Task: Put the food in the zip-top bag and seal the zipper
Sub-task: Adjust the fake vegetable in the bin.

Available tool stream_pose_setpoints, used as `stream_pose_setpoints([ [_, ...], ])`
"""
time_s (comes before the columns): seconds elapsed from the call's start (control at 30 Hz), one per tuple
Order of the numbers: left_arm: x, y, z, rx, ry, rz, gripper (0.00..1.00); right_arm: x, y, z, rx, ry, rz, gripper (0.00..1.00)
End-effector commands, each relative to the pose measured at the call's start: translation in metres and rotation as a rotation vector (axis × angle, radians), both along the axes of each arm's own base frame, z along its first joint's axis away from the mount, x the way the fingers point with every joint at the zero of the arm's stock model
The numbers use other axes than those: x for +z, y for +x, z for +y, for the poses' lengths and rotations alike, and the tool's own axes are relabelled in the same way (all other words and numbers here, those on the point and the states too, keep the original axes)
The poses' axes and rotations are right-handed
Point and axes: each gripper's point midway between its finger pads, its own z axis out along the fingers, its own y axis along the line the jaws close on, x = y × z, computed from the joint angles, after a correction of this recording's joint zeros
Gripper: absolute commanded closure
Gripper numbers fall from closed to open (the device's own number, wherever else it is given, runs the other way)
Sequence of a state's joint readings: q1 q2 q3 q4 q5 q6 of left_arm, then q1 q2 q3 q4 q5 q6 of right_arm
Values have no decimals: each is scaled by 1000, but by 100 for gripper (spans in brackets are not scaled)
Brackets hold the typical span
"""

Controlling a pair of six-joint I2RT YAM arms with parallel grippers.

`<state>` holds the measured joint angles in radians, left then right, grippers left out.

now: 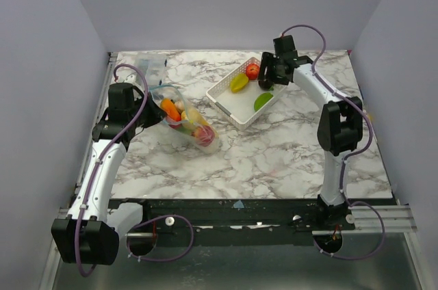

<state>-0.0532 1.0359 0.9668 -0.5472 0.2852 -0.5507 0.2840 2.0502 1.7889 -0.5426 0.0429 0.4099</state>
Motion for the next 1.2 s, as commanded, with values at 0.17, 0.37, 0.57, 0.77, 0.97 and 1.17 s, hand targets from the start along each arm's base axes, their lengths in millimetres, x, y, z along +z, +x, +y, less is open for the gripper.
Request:
stream_pose_setpoints([
  [0.17, 11, 1, -4, -19, -34, -46, 100, -47, -20, -12, -44, -164, 166, 25],
  [0.37, 12, 1, -5, -21, -49, -44, 100, -62, -34, -14, -95, -198, 210, 26],
  [0.57, 11, 2, -6, -23, -58, -43, 100, -77, -42, 8, -63, -165, 236, 27],
  [0.77, 10, 2, -7, -26, -60, -40, 100, -64, -35, 59, 61, -53, 203, 30],
  [0.97, 12, 1, -6, -24, -59, -45, 100, -22, -20, 92, 152, 80, 74, 30],
  [1.17, 12, 0, -7, -31, -63, -49, 100, -14, -22, 58, 58, -62, 65, 30],
])
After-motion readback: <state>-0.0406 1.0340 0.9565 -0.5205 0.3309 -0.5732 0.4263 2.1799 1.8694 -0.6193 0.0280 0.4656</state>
